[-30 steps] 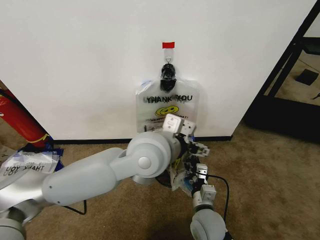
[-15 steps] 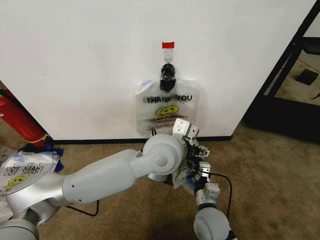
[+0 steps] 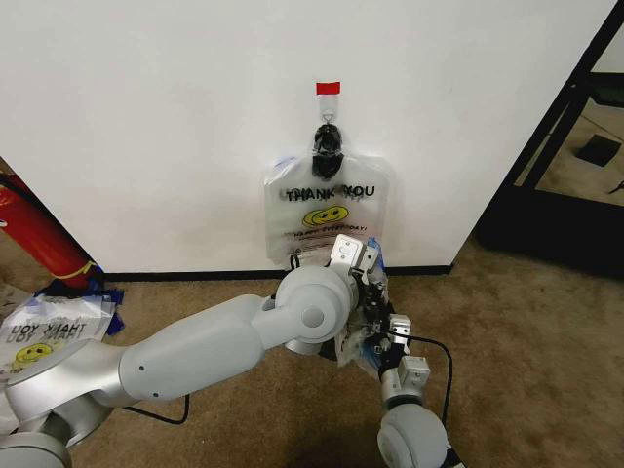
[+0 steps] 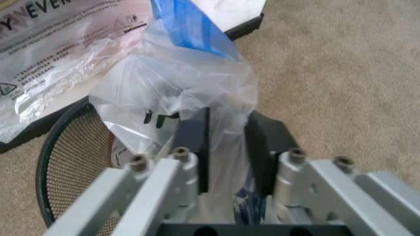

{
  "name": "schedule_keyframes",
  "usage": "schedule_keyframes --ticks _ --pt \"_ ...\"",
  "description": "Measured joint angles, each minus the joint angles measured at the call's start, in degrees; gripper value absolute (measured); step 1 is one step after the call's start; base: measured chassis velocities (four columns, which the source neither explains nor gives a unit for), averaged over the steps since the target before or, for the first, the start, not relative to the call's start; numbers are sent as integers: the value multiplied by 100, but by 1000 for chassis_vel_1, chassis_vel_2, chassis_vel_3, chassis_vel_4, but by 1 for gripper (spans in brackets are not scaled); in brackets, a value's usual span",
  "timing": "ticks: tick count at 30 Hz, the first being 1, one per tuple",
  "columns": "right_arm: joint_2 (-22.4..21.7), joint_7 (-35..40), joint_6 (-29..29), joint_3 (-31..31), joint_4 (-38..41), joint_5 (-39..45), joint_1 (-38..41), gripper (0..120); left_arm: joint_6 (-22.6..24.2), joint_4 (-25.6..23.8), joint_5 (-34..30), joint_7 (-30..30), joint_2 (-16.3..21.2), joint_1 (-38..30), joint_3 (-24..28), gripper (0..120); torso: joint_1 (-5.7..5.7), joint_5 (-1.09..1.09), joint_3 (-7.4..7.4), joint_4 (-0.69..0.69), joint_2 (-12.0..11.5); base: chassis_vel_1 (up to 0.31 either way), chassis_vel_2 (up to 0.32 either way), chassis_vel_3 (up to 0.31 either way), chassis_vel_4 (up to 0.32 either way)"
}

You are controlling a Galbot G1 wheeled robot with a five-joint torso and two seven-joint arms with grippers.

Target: Pick up the garbage bag from the wall and place it over the trash bin.

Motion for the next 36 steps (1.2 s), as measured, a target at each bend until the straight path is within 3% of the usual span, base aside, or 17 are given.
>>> schedule_keyframes --ticks 5,14,24,30,36 --pt "-10 -47 73 25 -8 143 12 1 0 -50 1 63 152 -33 -63 0 0 0 0 0 0 0 0 0 0" --pt "-174 -530 630 112 22 450 -153 1 16 -21 -28 185 700 -125 -360 0 0 -1 0 1 0 0 0 0 0" --pt "-332 -1140 1044 262 120 806 -322 1 74 45 -46 258 1052 -18 -618 0 0 -1 0 0 0 0 0 0 0" --pt "-486 -1640 1348 536 111 1198 -516 1 167 -181 -104 370 1476 208 -928 0 0 -1 0 1 0 0 0 0 0" --pt "-579 -1943 1513 633 112 1281 -639 1 209 -341 -241 371 1628 302 -1068 0 0 -1 0 0 0 0 0 0 0"
